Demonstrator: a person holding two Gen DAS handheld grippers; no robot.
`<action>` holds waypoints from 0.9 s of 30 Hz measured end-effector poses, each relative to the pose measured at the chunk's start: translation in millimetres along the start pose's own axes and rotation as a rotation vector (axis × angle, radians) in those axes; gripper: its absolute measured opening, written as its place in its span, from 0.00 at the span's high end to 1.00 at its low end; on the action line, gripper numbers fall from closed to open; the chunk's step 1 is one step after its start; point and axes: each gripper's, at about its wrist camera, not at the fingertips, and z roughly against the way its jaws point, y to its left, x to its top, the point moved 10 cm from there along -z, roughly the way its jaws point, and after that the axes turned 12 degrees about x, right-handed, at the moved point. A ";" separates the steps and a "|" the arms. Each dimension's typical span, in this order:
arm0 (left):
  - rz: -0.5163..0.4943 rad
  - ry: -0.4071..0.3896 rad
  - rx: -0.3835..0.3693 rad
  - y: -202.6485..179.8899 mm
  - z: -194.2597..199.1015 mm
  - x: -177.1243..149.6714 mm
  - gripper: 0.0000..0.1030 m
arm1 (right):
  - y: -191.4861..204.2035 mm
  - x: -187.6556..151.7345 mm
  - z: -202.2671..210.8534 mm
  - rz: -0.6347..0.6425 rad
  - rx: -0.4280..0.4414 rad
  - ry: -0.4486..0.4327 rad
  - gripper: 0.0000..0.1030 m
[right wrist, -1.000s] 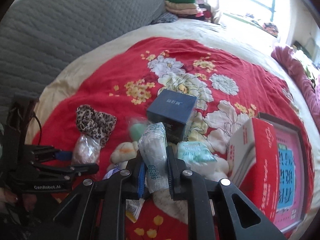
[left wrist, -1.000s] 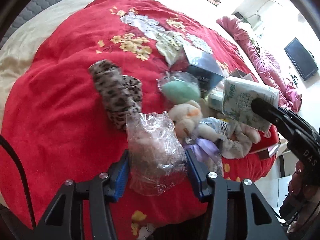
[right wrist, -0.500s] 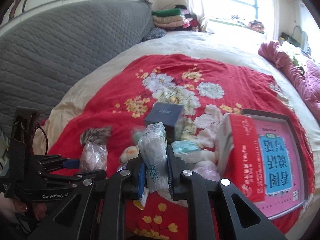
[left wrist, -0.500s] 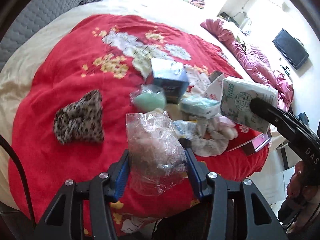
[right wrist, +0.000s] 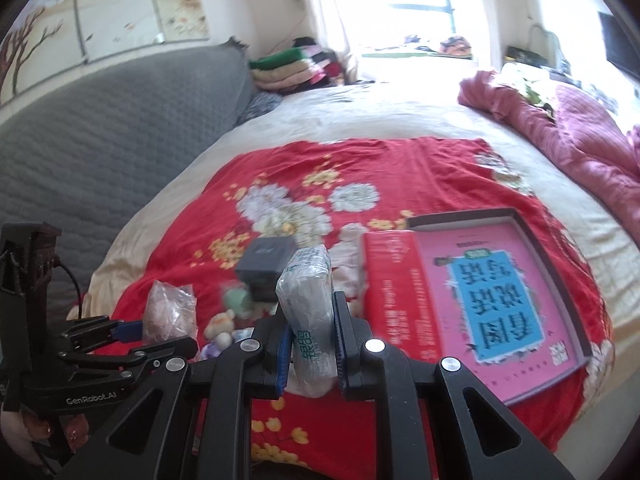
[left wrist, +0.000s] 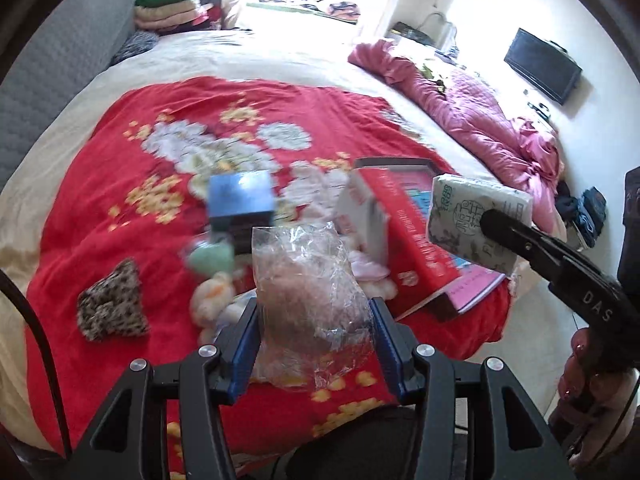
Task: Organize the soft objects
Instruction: 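Carry the plastic bag with the left tool while the right tool carries the pack to the pink tray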
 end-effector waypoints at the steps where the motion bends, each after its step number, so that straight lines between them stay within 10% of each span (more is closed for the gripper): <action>1: -0.012 -0.003 -0.005 -8.1 0.6 3.0 0.49 | -7.0 1.5 6.3 -0.010 -0.010 -0.013 0.83; 27: -0.297 0.039 -0.048 -187.3 -52.5 28.9 0.49 | -176.8 -19.6 88.8 -0.243 -0.247 -0.154 0.83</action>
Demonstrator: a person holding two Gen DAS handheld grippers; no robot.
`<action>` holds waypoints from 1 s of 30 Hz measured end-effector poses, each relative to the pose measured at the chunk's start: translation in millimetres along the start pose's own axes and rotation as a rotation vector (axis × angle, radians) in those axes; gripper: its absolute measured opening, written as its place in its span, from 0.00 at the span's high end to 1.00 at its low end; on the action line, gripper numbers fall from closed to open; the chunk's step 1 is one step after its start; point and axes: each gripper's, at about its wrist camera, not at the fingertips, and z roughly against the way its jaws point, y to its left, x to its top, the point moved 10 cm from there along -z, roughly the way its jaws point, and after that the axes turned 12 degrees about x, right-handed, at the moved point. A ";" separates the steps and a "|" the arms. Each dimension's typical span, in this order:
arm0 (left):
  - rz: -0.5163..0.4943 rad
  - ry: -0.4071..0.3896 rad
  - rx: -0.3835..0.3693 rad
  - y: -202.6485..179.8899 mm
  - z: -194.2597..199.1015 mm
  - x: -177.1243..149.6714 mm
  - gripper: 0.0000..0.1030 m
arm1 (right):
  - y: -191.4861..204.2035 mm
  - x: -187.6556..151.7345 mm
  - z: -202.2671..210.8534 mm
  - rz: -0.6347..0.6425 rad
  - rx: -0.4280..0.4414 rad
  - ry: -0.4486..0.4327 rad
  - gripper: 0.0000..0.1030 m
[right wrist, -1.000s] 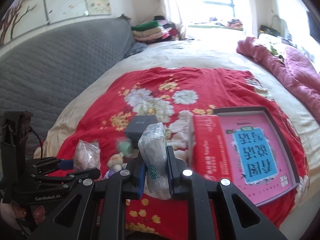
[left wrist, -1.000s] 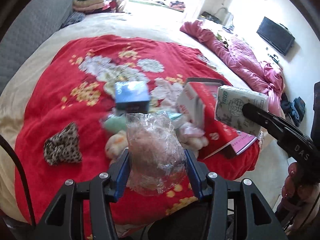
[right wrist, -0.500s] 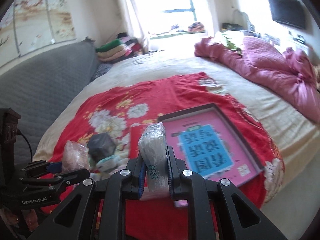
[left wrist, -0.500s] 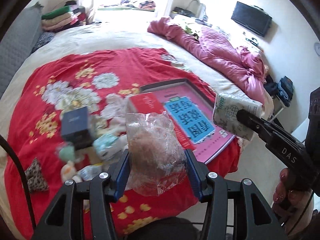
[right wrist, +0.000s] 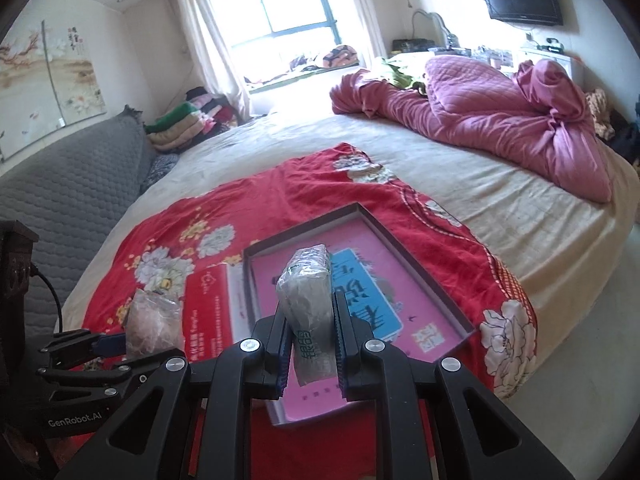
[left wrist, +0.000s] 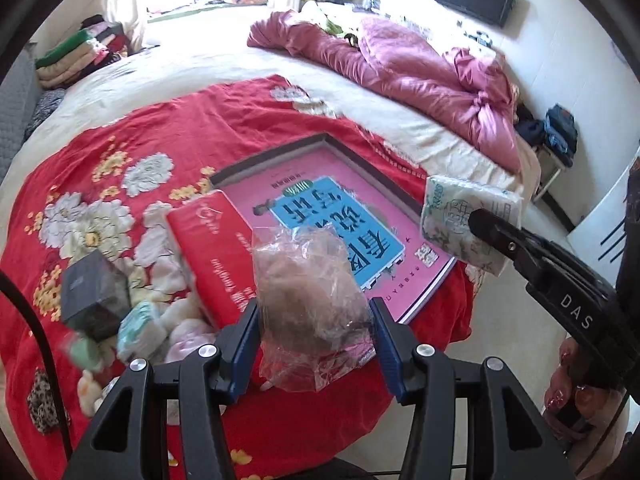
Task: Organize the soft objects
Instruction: 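Carry the plastic bag with the left tool while the right tool carries the pack to the pink tray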
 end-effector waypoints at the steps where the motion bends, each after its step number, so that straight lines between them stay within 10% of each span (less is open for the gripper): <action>1: -0.004 0.011 -0.004 -3.7 -5.5 0.1 0.49 | -4.4 -1.7 -2.9 -0.004 -0.007 0.005 0.83; 30: -0.241 0.174 0.016 -82.7 -103.0 -11.6 0.49 | -99.6 -40.5 -85.8 -0.168 -0.079 0.160 0.80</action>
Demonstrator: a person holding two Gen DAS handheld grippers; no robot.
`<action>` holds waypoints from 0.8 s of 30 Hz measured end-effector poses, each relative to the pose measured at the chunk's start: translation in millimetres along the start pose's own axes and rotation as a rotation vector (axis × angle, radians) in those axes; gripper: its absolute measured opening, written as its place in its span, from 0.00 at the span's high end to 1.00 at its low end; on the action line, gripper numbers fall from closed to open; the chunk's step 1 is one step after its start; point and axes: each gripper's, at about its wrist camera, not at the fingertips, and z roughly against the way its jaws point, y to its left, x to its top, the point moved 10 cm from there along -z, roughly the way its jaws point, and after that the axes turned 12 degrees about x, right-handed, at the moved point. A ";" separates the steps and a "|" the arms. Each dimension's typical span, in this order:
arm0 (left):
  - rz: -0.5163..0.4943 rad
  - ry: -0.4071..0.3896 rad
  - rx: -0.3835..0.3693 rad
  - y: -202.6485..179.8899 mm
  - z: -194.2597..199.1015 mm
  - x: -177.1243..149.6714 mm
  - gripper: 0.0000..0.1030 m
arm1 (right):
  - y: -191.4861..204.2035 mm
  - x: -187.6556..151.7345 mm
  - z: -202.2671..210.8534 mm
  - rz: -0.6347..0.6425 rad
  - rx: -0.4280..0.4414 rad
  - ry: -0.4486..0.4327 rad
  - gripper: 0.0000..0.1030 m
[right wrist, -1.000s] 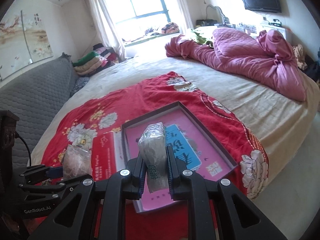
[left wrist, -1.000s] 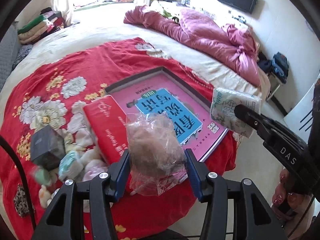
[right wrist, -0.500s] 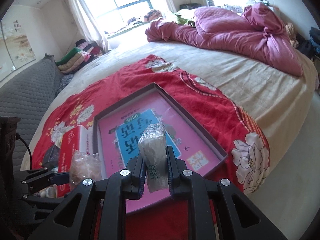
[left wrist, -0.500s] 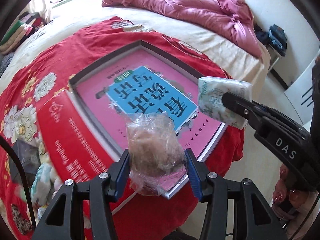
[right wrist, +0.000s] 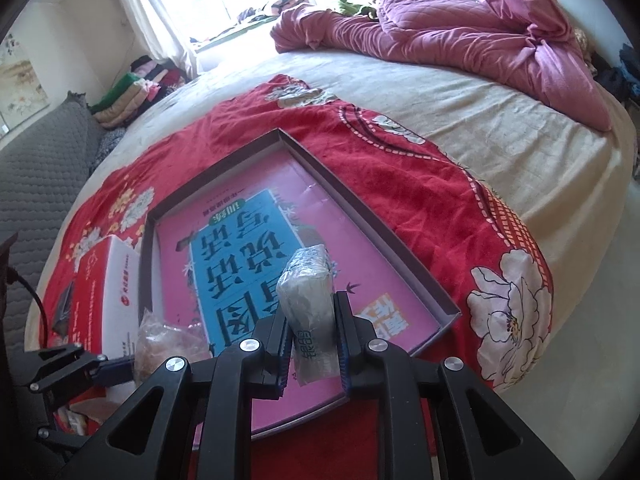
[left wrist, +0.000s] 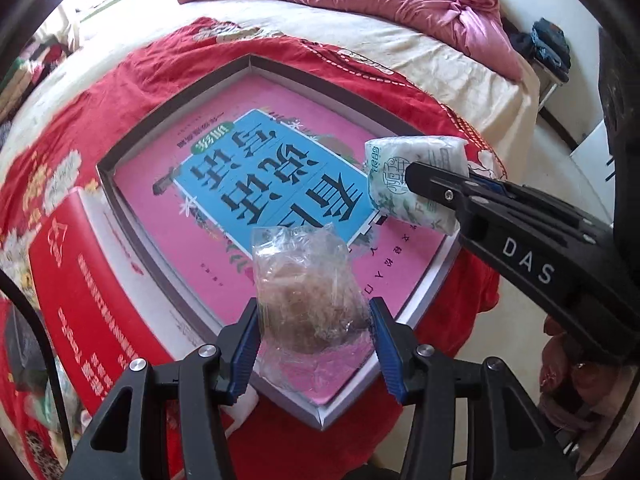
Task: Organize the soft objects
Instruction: 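Carry the plastic bag with the left tool while the right tool carries the pack to the pink tray, then open the right tool to drop the pack while the left tool releases the bag into the tray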
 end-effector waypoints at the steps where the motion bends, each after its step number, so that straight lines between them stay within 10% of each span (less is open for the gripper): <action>1: -0.003 0.001 -0.002 -1.2 -1.0 0.9 0.49 | -1.6 0.7 -0.1 -0.003 -0.002 -0.003 0.80; 24: -0.043 0.033 0.023 -9.7 -16.0 8.0 0.47 | -27.4 6.2 17.9 -0.027 -0.111 -0.044 0.53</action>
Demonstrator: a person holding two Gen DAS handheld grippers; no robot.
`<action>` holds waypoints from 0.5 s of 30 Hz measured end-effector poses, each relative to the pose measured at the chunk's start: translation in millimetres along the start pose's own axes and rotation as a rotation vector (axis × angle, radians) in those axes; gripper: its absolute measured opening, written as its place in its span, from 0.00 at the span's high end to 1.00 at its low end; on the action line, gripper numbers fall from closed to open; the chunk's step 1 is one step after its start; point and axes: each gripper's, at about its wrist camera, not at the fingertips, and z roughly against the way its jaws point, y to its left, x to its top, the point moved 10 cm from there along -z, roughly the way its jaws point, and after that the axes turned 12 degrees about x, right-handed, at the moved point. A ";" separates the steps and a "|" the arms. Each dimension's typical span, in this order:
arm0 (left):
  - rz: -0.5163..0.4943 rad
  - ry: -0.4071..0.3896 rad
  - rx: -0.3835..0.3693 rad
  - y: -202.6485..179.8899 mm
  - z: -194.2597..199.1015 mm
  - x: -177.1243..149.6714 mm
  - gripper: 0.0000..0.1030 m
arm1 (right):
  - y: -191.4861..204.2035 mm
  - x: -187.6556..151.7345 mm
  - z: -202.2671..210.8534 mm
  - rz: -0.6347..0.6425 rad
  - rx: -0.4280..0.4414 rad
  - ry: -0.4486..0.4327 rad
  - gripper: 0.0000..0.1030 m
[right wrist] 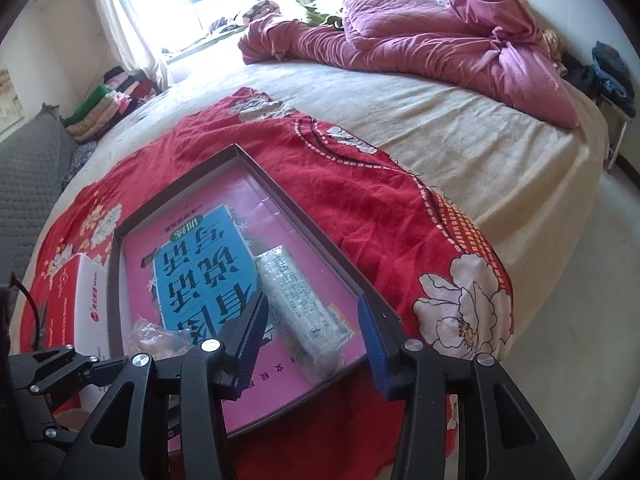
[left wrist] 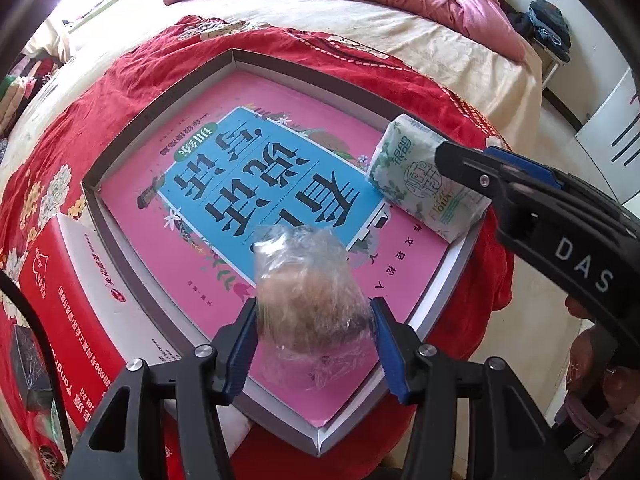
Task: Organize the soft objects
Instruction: 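Open the right tool to drop the pack while the left tool releases the bag into the tray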
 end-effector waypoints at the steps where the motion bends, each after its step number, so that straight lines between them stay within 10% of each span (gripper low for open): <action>1: 0.005 0.000 -0.003 0.7 0.4 0.2 0.47 | -0.6 0.2 1.3 0.003 -0.006 -0.002 0.52; 15: 0.068 -0.058 -0.002 20.1 27.9 -3.1 0.31 | -5.3 -1.8 12.0 -0.008 -0.040 -0.008 0.48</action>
